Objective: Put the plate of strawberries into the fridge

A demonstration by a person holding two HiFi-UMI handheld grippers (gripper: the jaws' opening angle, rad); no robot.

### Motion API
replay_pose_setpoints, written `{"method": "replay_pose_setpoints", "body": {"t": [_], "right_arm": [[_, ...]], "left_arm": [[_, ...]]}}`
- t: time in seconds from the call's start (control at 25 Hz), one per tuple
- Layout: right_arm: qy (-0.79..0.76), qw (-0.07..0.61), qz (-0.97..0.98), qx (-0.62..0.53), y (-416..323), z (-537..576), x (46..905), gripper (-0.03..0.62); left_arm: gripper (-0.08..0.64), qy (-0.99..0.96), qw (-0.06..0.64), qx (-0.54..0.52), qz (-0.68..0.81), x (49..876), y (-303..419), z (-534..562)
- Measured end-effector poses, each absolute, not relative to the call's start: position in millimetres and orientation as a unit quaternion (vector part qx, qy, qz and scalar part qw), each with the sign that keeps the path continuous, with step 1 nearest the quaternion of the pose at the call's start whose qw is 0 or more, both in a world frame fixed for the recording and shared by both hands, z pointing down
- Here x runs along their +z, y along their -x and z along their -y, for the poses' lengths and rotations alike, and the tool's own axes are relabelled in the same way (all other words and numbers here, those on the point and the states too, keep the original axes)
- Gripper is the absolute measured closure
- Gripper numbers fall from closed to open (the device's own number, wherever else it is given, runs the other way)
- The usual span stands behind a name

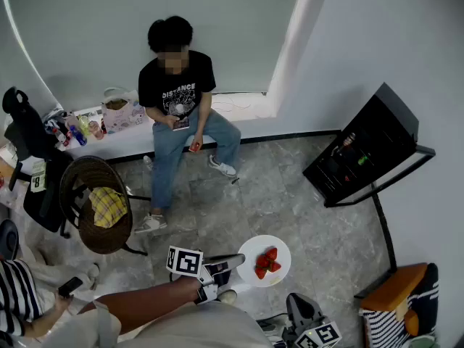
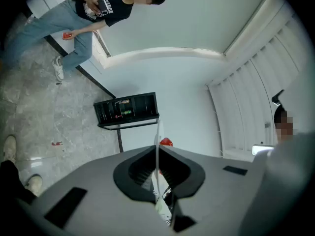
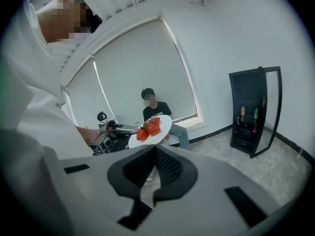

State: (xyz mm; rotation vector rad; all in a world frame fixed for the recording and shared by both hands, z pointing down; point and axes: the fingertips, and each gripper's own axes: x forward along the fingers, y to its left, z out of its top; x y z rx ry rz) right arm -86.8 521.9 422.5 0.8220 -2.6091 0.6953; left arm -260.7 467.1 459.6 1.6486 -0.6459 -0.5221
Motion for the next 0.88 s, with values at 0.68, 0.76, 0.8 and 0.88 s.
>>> {"method": "replay_pose_setpoints", "body": {"t": [0.68,0.76,0.8,0.88], "right_arm": [[-0.264,0.105,0.937,0.205,50.9,-507.2,432.1,0.574],[-0.274,0.106,0.935,0.196,37.9,-498.3,434.1,0.572],[-0.281,0.108,0.934,0.194,30.1,-494.1,434.6,0.572],[-0.295,0.11,0.929,0.192,17.8,-482.8,435.9,0.571]], "left_arm": [[0.538,-0.656,0.63,-0.289,0.3,453.3,229.1,-483.5],[0.538,-0.672,0.619,-0.261,0.312,460.7,220.1,-471.9],[0.538,-0.678,0.617,-0.253,0.309,462.5,212.5,-465.3],[0.538,-0.686,0.618,-0.238,0.301,467.5,200.0,-449.4]]}}
